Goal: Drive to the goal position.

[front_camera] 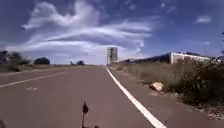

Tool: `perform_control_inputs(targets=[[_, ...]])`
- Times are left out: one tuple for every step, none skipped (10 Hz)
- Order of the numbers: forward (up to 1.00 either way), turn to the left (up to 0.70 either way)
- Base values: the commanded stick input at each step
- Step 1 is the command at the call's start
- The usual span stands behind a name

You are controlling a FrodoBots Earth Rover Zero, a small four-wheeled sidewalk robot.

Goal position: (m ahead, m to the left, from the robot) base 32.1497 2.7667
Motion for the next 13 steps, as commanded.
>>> perform_control_inputs(targets=[[0.70,0.00],[0.70,0.00],[0.69,0.00],[0.60,0.00],[0.14,0.00],[0.06,0.00],[0.00,0.00],[0.00,0.00],[0.00,0.00],[0.00,0.00],[0.00,0.00],[0.00,0.00],[0.00,0.00]])
